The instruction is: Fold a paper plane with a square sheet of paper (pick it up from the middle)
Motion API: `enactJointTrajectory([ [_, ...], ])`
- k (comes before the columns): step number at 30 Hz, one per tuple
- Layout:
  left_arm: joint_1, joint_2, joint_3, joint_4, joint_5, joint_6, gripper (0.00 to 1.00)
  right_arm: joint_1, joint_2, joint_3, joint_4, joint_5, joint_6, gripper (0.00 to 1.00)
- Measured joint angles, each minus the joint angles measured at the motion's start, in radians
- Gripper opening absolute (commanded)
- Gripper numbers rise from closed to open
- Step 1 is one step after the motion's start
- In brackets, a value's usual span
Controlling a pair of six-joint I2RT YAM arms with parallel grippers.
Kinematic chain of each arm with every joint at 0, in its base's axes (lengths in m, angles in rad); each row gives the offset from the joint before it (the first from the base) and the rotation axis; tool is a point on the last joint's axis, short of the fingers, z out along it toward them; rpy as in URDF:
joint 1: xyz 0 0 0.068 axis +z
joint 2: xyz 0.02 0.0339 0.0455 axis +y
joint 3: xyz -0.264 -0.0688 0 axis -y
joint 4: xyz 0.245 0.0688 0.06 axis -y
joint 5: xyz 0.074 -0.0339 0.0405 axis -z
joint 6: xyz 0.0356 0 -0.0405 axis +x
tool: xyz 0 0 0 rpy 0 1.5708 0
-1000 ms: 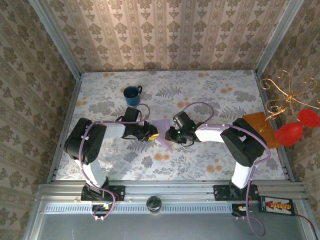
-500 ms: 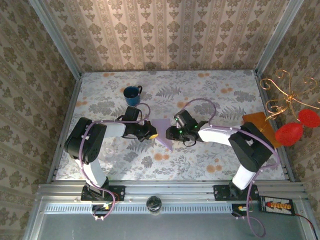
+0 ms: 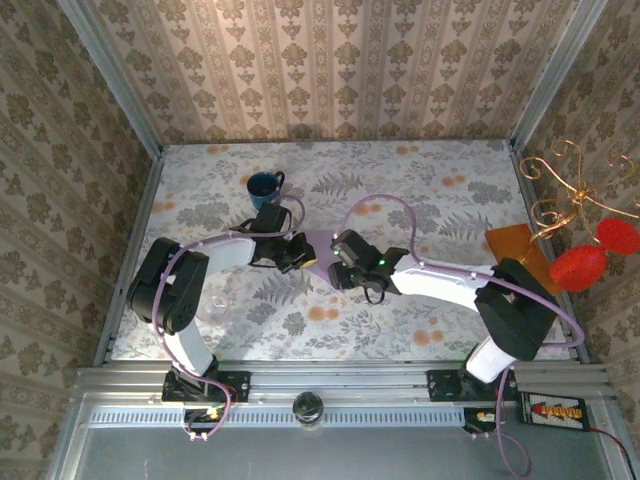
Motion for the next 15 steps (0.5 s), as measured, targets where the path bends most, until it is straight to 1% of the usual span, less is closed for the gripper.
enactJointTrajectory([
  [3, -0.003, 0.0, 0.008, -0.016, -0.01, 0.0, 0.06, 0.044, 0.053, 0.044, -0.005, 0.036, -0.034, 0.41],
  [6, -0.004, 0.0, 0.013, -0.026, -0.014, 0.0, 0.06, 0.072, 0.084, 0.051, -0.004, 0.05, -0.056, 0.39],
  [12, -0.004, 0.001, 0.013, -0.031, -0.014, 0.0, 0.05, 0.074, 0.116, 0.051, 0.005, 0.059, -0.068, 0.35],
  [15, -0.008, 0.002, 0.013, -0.031, -0.014, 0.0, 0.05, 0.074, 0.119, 0.051, 0.028, 0.063, -0.071, 0.35],
])
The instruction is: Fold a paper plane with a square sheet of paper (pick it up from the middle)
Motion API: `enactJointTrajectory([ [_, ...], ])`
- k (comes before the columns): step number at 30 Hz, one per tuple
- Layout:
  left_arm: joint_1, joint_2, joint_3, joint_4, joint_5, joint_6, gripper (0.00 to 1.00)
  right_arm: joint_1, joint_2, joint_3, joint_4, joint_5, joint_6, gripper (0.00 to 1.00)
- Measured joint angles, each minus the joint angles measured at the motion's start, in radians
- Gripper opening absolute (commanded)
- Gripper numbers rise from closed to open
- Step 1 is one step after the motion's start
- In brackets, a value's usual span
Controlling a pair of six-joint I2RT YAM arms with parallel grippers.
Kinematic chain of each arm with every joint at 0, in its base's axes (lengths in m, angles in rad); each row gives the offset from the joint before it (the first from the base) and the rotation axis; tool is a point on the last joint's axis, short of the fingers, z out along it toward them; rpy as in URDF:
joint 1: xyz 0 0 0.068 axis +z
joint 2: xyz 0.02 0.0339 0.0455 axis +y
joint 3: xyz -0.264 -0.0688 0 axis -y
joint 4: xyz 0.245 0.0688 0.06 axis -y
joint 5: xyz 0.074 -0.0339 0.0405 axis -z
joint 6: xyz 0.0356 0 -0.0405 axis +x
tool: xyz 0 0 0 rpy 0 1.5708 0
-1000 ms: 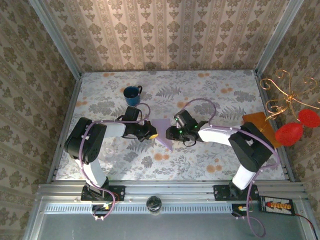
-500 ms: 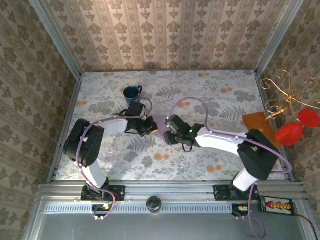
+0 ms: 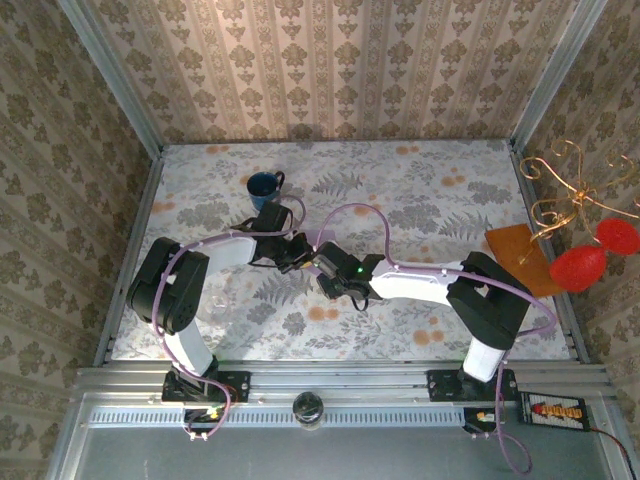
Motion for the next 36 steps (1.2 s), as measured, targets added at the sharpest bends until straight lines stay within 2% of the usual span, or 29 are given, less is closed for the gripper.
enactJointTrajectory([
  [18, -0.003, 0.0, 0.0, 0.0, 0.0, -0.005, 0.05, 0.0, 0.065, -0.02, 0.066, 0.05, -0.014, 0.36],
  [36, -0.003, 0.0, 0.012, -0.001, 0.009, -0.027, 0.05, 0.002, 0.083, -0.03, 0.094, 0.089, -0.037, 0.33],
])
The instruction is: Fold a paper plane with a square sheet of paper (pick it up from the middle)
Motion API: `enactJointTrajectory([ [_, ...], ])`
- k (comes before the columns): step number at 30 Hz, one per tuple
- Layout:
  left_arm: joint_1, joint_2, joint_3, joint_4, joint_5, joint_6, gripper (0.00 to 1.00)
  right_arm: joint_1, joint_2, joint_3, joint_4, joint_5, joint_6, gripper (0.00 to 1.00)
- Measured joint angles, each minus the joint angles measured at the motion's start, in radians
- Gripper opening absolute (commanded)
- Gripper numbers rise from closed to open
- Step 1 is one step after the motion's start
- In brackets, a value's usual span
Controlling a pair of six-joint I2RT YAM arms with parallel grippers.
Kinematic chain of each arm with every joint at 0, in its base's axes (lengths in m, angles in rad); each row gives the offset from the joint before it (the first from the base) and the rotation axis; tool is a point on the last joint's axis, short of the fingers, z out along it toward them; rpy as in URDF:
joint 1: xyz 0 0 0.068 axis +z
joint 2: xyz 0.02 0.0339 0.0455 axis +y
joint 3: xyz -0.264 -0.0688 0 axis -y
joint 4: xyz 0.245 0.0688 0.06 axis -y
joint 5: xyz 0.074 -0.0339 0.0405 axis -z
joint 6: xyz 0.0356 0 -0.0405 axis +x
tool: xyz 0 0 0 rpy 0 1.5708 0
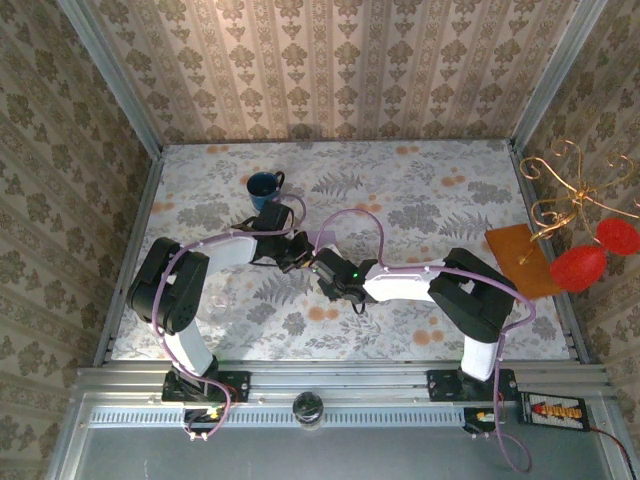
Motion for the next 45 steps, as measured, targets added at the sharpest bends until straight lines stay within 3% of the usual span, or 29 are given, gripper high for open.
enactJointTrajectory([
  [36, 0.001, 0.0, 0.002, -0.007, 0.003, -0.001, 0.06, 0.002, 0.005, -0.006, 0.018, 0.023, -0.002, 0.25],
  [45, 0.039, -0.011, 0.001, -0.024, 0.007, -0.009, 0.26, 0.002, 0.005, -0.02, 0.042, 0.021, -0.003, 0.21],
])
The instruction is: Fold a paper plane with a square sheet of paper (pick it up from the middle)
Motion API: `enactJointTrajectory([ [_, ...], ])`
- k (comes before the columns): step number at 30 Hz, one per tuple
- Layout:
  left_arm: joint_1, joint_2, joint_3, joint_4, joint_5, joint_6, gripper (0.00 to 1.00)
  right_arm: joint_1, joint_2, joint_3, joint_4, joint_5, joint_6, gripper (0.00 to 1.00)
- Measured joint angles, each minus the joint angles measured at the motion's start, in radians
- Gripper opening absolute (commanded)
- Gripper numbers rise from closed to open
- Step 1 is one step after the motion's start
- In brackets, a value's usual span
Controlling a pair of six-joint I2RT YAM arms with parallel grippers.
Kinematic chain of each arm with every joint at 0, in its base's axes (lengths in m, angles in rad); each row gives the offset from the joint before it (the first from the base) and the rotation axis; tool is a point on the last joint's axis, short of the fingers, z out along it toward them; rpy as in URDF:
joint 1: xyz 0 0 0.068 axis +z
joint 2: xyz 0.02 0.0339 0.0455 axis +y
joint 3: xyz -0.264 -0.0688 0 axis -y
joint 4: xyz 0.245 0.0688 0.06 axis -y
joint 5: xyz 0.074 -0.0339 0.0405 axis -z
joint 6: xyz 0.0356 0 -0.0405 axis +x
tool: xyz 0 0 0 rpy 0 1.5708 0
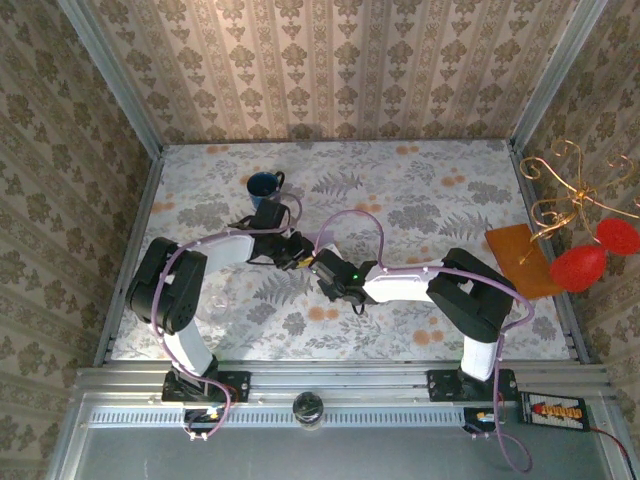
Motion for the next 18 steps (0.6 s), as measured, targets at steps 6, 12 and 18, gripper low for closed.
enactJointTrajectory([
  [6, 0.087, -0.1, -0.039, -0.003, -0.008, 0.0, 0.29, 0.0, 0.0, -0.014, 0.035, -0.003, 0.0, 0.2],
  [12, 0.128, -0.157, -0.145, 0.031, -0.024, -0.032, 0.25, 0.0, -0.003, -0.028, 0.062, -0.004, 0.0, 0.2],
  [18, 0.101, -0.091, -0.159, 0.078, -0.007, -0.056, 0.16, 0.0, -0.006, -0.038, 0.083, -0.005, 0.0, 0.2],
])
